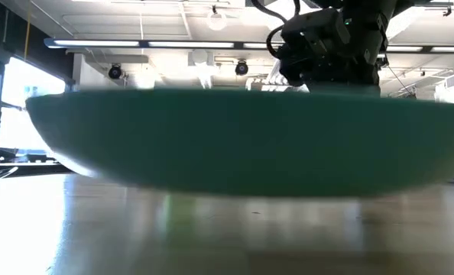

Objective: Pick and place plate/cup/fork/spoon on tray
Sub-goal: Put the green plate on the blue serving tray

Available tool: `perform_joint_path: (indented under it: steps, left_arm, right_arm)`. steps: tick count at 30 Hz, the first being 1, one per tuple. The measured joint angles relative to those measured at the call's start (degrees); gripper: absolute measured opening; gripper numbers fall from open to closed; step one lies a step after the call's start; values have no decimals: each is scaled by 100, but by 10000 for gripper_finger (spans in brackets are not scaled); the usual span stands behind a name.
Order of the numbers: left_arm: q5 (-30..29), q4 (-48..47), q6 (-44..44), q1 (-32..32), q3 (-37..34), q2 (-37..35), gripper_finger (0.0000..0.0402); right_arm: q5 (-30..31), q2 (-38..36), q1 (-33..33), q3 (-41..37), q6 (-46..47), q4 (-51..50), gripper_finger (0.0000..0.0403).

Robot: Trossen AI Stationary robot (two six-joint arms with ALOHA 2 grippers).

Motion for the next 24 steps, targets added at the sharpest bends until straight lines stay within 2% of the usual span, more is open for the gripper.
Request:
perform_joint_path:
  steps: [11,24]
  left_arm:
    - [2,-4,1,0,2,2,99]
    - [-40,0,1,15,2,2,99]
  right_arm:
    - [15,-563,-712,0,-1022,-130,0]
    - [-295,-1192,-2448,0,-2560,-198,0]
